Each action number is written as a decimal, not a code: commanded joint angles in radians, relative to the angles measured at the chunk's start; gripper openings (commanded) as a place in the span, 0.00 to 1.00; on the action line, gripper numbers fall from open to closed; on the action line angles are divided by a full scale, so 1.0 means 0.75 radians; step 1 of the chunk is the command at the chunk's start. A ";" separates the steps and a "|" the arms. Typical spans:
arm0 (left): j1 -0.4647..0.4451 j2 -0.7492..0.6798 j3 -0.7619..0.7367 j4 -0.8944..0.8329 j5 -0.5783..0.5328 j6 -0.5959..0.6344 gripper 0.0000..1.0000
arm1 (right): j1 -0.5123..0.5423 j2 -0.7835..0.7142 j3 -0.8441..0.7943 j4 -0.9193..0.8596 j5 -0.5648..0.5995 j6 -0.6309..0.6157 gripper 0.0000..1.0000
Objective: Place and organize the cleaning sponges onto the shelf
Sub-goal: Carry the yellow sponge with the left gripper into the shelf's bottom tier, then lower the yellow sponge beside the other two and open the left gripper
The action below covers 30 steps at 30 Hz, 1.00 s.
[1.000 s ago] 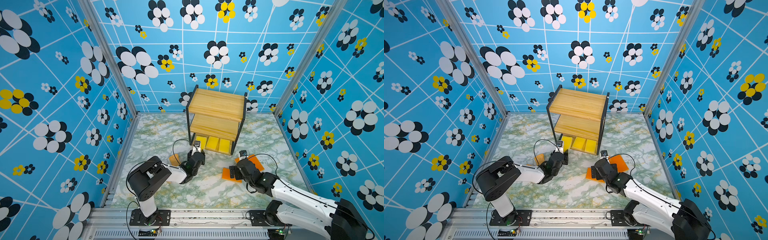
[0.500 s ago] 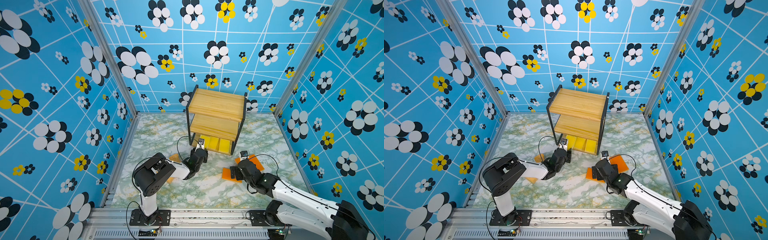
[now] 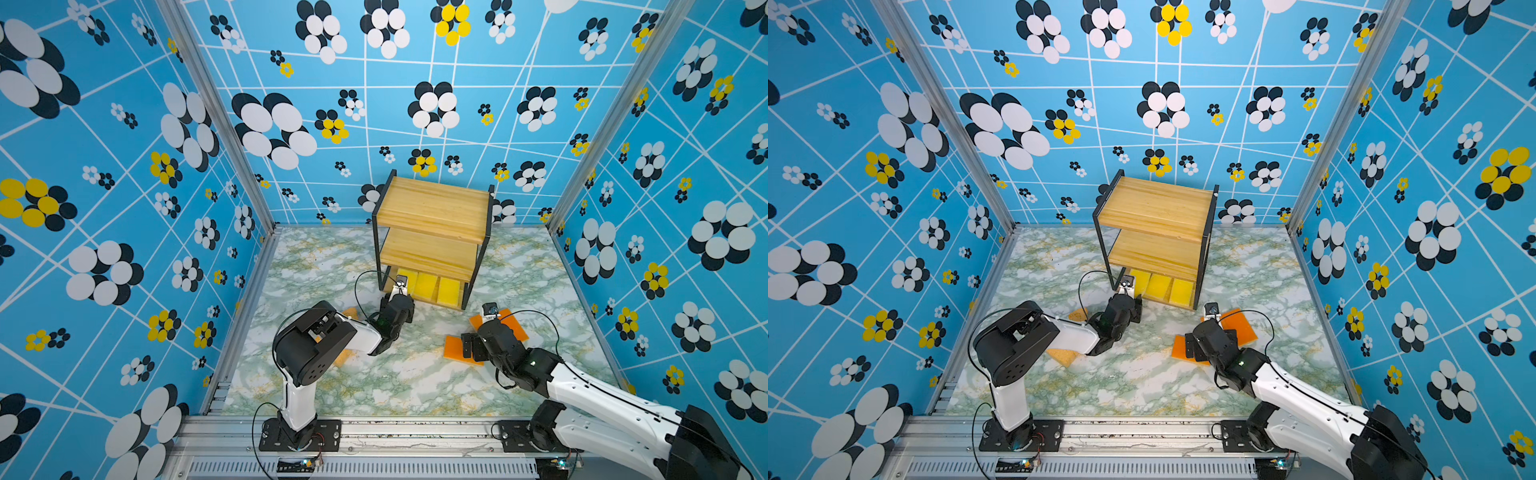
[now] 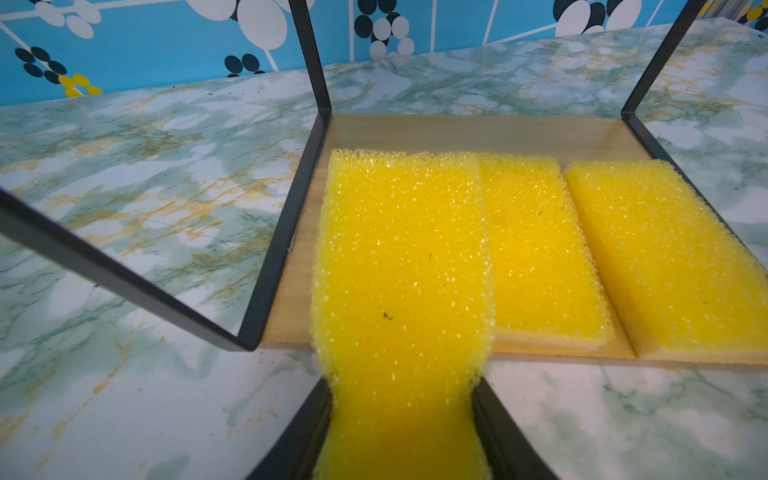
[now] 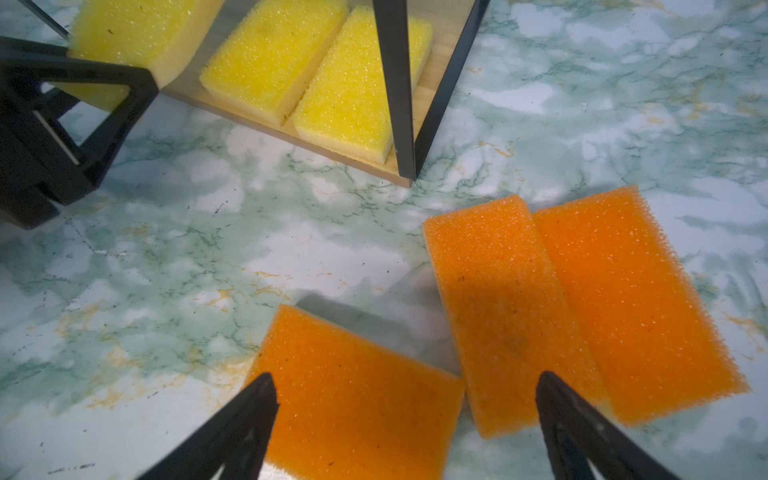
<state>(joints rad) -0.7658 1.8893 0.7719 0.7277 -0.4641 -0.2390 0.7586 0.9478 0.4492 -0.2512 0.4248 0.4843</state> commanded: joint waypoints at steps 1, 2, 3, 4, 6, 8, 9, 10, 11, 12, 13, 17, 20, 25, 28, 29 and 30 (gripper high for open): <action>0.017 0.015 0.016 0.031 -0.001 -0.013 0.47 | -0.008 -0.029 -0.028 -0.012 0.021 0.013 0.99; 0.021 0.012 0.016 0.030 -0.005 -0.014 0.47 | -0.007 -0.034 -0.028 -0.013 0.021 0.013 0.99; 0.025 0.010 0.018 0.026 -0.004 -0.015 0.47 | -0.007 -0.035 -0.028 -0.013 0.021 0.013 0.99; 0.027 0.009 0.021 0.020 -0.003 -0.009 0.48 | -0.008 -0.036 -0.028 -0.015 0.021 0.013 0.99; 0.030 0.015 0.038 -0.007 -0.002 -0.005 0.48 | -0.007 -0.033 -0.028 -0.012 0.019 0.012 0.99; 0.035 0.025 0.052 -0.031 0.004 -0.006 0.48 | -0.008 -0.027 -0.027 -0.011 0.019 0.009 0.99; 0.038 0.029 0.053 -0.031 0.005 -0.011 0.48 | -0.008 -0.025 -0.025 -0.010 0.017 0.009 0.99; 0.041 0.033 0.053 -0.025 0.010 -0.023 0.48 | -0.007 -0.021 -0.024 -0.009 0.017 0.009 0.99; 0.043 0.036 0.053 -0.016 0.025 -0.023 0.48 | -0.008 -0.022 -0.023 -0.009 0.017 0.009 0.99; 0.043 0.041 0.059 -0.017 0.029 -0.020 0.48 | -0.007 -0.022 -0.024 -0.007 0.015 0.009 0.99; 0.045 0.046 0.068 -0.024 0.033 -0.019 0.48 | -0.007 -0.023 -0.024 -0.005 0.015 0.009 0.99; 0.060 0.067 0.091 -0.024 0.059 -0.022 0.48 | -0.007 -0.029 -0.025 -0.010 0.015 0.009 0.99; 0.063 0.079 0.107 -0.030 0.061 -0.014 0.48 | -0.008 -0.034 -0.026 -0.015 0.019 0.009 0.99; 0.070 0.102 0.114 -0.013 0.097 -0.033 0.48 | -0.008 -0.039 -0.028 -0.013 0.019 0.009 0.99; 0.073 0.120 0.124 -0.013 0.097 -0.037 0.48 | -0.009 -0.039 -0.028 -0.012 0.018 0.010 0.99; 0.073 0.125 0.126 -0.010 0.101 -0.036 0.48 | -0.008 -0.040 -0.028 -0.013 0.017 0.011 0.99; 0.074 0.129 0.127 -0.007 0.103 -0.037 0.48 | -0.008 -0.042 -0.026 -0.015 0.017 0.011 0.99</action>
<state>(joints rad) -0.7200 1.9640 0.8406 0.7109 -0.4026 -0.2535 0.7586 0.9321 0.4492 -0.2512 0.4248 0.4862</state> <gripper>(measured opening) 0.481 0.992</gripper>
